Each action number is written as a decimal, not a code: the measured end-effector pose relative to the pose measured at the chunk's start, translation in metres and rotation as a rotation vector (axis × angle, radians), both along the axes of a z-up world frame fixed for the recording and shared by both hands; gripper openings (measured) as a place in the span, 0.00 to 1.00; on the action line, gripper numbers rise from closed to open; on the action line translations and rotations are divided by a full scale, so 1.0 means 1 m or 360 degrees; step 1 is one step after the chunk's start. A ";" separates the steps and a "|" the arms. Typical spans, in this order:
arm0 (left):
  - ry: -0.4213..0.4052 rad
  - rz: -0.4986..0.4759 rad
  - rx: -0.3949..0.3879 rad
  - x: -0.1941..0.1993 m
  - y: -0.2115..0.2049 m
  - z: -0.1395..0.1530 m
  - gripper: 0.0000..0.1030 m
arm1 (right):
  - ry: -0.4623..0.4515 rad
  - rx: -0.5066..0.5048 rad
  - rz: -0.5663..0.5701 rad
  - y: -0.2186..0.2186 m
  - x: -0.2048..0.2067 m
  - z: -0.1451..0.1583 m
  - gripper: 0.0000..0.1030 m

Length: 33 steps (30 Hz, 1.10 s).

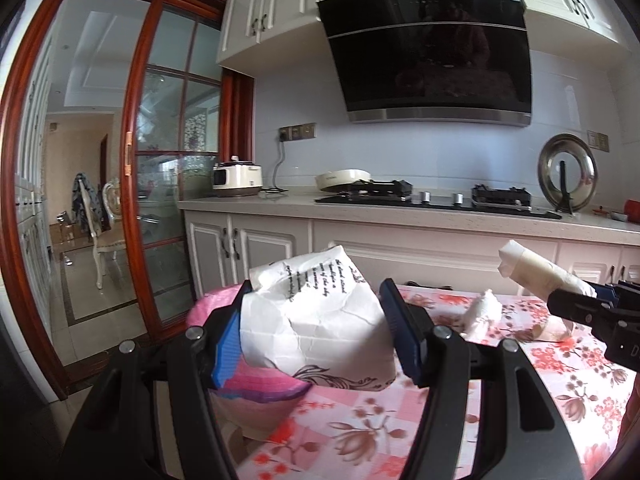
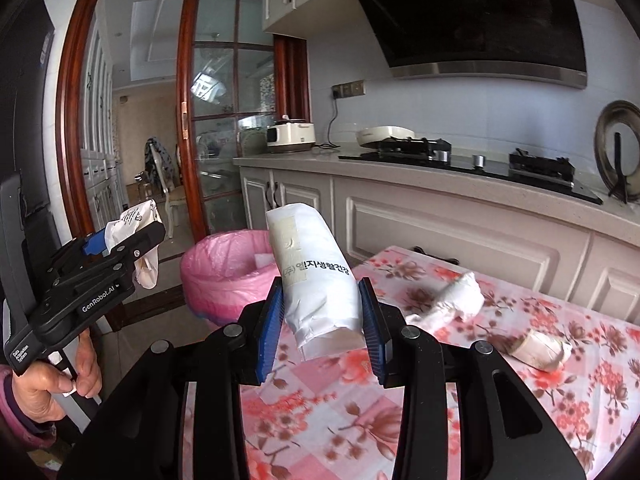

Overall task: Collect trash
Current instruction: 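Carry the paper bag and white packet toward the pink bin with both tools, then lower both items into the pink bin and open both tools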

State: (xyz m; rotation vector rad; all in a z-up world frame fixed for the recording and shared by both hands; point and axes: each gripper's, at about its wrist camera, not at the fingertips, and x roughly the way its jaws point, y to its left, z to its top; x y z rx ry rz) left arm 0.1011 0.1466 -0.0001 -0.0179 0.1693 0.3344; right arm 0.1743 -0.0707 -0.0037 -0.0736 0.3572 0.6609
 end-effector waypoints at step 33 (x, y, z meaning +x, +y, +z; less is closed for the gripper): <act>0.0179 0.0239 -0.0041 0.092 0.163 -0.025 0.59 | 0.0202 -0.0034 0.0322 0.196 0.130 -0.019 0.35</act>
